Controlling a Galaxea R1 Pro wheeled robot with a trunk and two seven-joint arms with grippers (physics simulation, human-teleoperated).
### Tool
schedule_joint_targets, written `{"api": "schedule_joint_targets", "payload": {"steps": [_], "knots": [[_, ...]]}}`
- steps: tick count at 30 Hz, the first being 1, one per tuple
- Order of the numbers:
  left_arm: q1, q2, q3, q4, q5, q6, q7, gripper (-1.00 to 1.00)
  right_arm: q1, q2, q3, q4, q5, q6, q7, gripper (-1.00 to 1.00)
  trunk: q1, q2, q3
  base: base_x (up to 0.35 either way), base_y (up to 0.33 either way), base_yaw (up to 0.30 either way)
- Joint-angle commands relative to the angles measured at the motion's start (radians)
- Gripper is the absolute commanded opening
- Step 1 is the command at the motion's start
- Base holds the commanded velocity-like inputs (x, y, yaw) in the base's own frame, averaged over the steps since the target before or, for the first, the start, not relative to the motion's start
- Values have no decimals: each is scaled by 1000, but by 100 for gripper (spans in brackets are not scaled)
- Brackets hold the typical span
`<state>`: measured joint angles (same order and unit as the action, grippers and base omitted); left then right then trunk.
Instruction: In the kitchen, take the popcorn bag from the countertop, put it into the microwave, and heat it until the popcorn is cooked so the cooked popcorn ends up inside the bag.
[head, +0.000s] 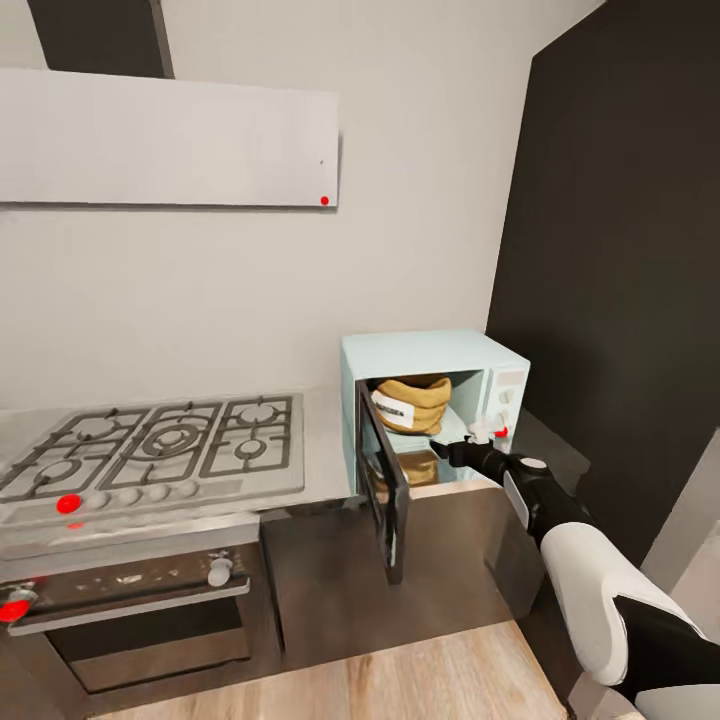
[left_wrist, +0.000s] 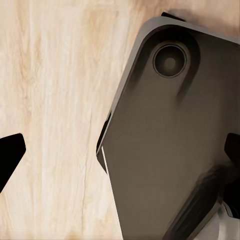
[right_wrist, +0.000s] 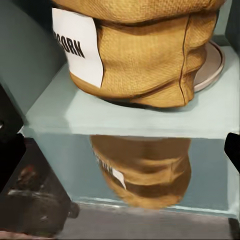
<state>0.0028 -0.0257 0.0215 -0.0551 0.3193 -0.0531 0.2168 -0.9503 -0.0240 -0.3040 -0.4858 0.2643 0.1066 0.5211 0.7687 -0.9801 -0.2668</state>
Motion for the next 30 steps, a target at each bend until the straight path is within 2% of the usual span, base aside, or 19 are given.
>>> {"api": "schedule_joint_targets", "payload": {"steps": [1,5,7,11,13,15,16,18,20,21,23,24,25,30], "knots": [[0,0,2,-2,4,-2,3,100,-1,1,-8,-2,8,6,8,100,0,-1,-1,-338,0,0],[0,1,0,-2,4,-2,1,100,-1,-2,-7,34,5,7,5,100,0,-1,-1,-155,0,0],[0,1,1,-2,4,-2,2,100,-1,-29,-7,81,5,8,6,100,0,-1,-1,-13,0,0],[0,0,6,-2,4,-3,2,100,-1,-130,-6,289,5,9,10,100,0,-1,-1,-2,0,0],[0,0,6,-2,4,-3,3,100,-1,-161,-4,426,6,2,8,100,0,-1,-1,0,0,0],[0,0,6,-2,5,-2,3,100,12,-182,2,488,15,-6,5,100,0,-1,-1,0,0,0],[0,0,6,-2,4,-3,3,100,58,-191,4,505,31,-17,3,100,0,-1,-1,0,0,0],[0,0,6,-2,4,-3,3,100,188,-197,5,512,51,-57,-8,100,0,-1,-1,0,0,0],[0,0,6,-2,5,-3,3,100,315,-191,6,513,59,-126,-66,100,0,-1,-1,0,0,0],[0,0,6,-2,5,-3,3,100,349,-189,6,514,62,-141,-97,100,0,-1,-1,0,0,0],[0,0,6,-2,4,-3,3,100,424,-184,6,515,74,-163,-203,100,0,-1,-1,0,0,0],[0,0,6,-2,5,-3,3,100,444,-182,6,516,76,-166,-235,100,0,-1,-1,0,0,0],[0,0,6,-2,4,-3,3,100,500,-179,5,516,78,-173,-292,100,0,-1,-1,0,0,0],[0,0,6,-2,5,-2,3,100,648,-178,5,517,79,-201,-335,100,0,-1,-1,0,0,0]]}}
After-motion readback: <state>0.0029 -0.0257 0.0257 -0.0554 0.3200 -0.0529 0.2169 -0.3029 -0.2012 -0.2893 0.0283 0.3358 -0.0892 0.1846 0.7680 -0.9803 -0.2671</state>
